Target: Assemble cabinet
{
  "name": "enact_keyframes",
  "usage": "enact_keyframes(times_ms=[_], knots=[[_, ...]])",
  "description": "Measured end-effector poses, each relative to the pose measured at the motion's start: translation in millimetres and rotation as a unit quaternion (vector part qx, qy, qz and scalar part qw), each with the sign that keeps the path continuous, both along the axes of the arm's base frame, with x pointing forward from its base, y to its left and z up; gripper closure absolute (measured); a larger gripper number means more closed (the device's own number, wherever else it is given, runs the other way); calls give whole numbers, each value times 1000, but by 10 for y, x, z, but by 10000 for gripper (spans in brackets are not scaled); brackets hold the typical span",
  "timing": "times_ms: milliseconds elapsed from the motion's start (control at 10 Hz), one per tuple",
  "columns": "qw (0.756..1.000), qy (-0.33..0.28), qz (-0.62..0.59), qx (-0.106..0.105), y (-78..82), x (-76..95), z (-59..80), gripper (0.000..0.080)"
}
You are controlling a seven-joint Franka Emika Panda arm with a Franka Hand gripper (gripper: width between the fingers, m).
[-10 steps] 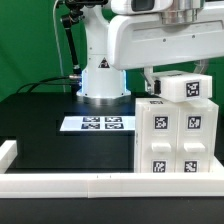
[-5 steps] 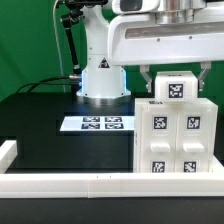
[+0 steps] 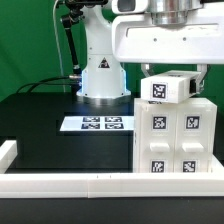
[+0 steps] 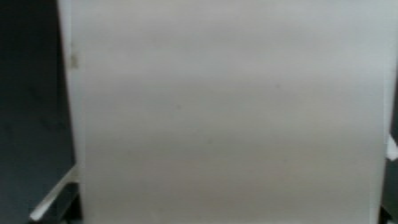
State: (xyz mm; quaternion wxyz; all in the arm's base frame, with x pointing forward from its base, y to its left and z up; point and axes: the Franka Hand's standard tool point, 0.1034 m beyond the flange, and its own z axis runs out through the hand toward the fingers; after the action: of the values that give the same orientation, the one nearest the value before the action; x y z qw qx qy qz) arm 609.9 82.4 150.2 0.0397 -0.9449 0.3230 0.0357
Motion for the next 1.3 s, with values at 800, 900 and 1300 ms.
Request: enact_keyframes(times_ms=[800,900,1300], knots=[[973,20,-230,-9,37,4,0,253],[963,21,-269,-8,38,17,1,253],[931,23,-364,-5,81,50,12,253]])
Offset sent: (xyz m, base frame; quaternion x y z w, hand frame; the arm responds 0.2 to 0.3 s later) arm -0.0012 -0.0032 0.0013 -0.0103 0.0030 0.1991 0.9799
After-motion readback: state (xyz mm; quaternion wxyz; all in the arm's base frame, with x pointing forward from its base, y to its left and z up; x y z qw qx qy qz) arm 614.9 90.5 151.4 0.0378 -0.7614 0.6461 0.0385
